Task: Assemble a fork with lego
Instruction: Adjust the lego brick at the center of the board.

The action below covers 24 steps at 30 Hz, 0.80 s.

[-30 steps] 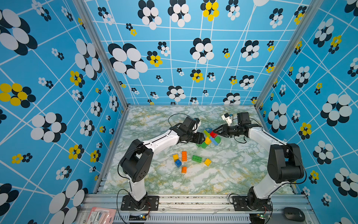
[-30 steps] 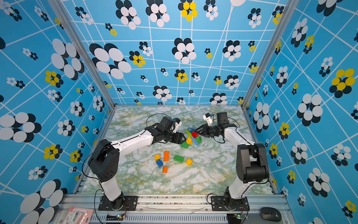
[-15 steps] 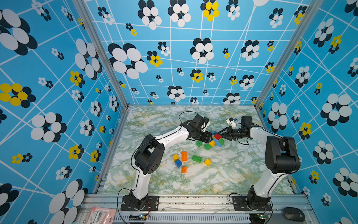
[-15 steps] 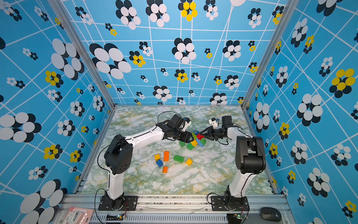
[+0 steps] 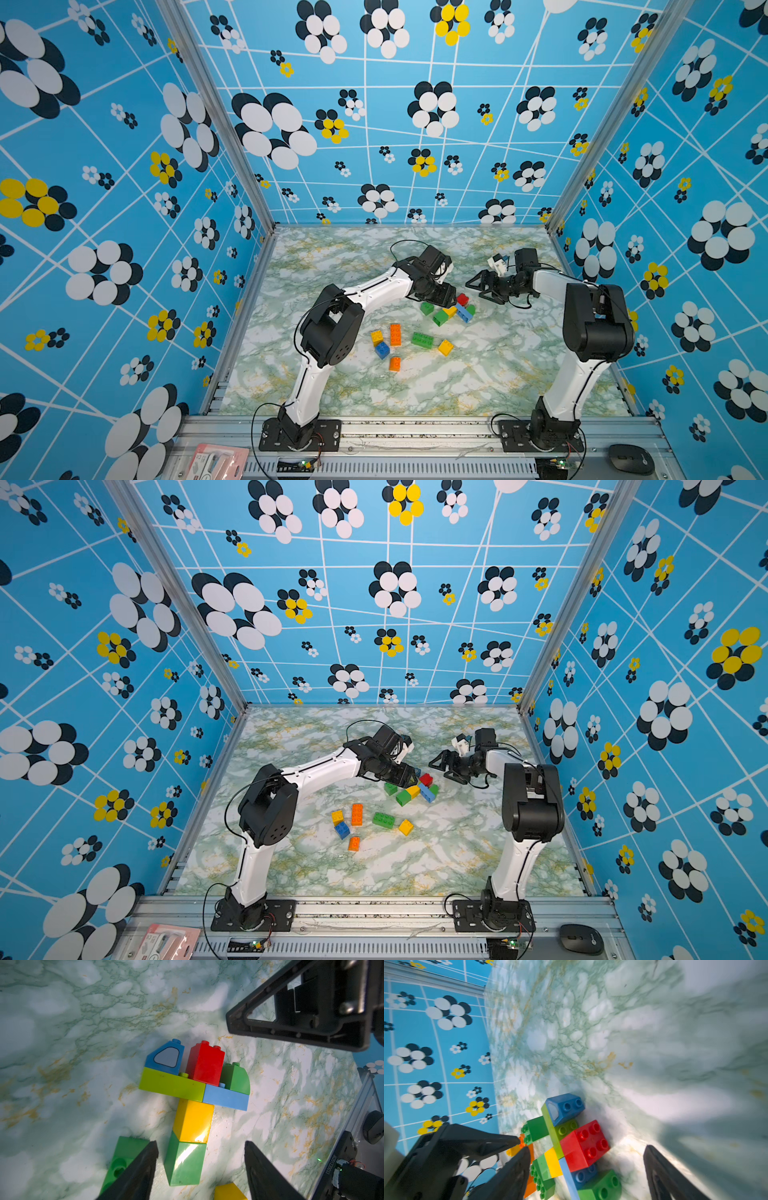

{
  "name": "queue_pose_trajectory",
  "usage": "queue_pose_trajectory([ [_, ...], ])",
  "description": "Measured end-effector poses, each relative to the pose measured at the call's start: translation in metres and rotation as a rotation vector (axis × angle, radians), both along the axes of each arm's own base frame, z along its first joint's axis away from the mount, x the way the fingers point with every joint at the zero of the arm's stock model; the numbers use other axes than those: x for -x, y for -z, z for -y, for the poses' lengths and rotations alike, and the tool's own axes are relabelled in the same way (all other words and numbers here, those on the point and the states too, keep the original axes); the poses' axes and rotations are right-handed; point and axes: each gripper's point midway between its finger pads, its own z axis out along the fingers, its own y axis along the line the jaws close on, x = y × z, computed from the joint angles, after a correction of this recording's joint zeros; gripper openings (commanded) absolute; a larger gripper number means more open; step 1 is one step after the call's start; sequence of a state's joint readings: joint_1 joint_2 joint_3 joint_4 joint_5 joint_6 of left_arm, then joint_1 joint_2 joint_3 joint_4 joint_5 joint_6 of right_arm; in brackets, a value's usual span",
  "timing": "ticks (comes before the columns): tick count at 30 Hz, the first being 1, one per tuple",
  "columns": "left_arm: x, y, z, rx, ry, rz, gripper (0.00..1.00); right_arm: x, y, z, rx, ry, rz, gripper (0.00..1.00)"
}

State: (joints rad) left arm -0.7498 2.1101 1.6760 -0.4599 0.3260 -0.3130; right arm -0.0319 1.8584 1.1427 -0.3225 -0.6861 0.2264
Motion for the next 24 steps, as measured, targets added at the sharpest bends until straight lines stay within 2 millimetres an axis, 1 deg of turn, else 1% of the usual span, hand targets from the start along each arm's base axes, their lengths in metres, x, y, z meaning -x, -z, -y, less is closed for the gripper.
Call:
queue_pose_trajectory([
  [1,0.002,0.000,-0.002,-0.006,-0.002,0.005,0.68,0.004,-0.006,0.004,0.053,0.008,0.026,0.87],
  [3,0.009,-0.002,-0.008,-0.016,-0.009,0.018,0.68,0.015,-0.020,0.004,0.133,0.005,0.085,0.86],
  [5,0.018,-0.006,-0.017,-0.017,-0.027,0.032,0.69,0.032,-0.034,-0.004,0.209,-0.013,0.148,0.84],
  [7,0.030,-0.014,-0.030,-0.010,-0.054,0.055,0.69,0.050,-0.041,-0.016,0.287,-0.048,0.199,0.83],
  [8,0.034,-0.018,-0.036,-0.005,-0.069,0.066,0.69,0.058,-0.041,-0.022,0.317,-0.065,0.215,0.83],
  [10,0.042,-0.026,-0.050,0.012,-0.108,0.088,0.69,0.076,-0.036,-0.033,0.389,-0.103,0.231,0.83],
  [13,0.048,-0.032,-0.065,0.029,-0.159,0.115,0.69,0.092,-0.020,-0.036,0.490,-0.130,0.217,0.86],
  [16,0.051,-0.026,-0.076,0.022,-0.197,0.116,0.69,0.100,-0.005,-0.033,0.578,-0.142,0.194,0.88],
  [18,0.052,-0.019,-0.081,0.013,-0.214,0.108,0.69,0.100,0.000,-0.030,0.625,-0.139,0.186,0.88],
  [21,0.053,-0.011,-0.089,-0.001,-0.235,0.093,0.69,0.097,0.007,-0.023,0.683,-0.126,0.172,0.88],
  [24,0.049,-0.010,-0.094,-0.002,-0.256,0.093,0.70,0.086,0.011,-0.022,0.723,-0.117,0.161,0.88],
])
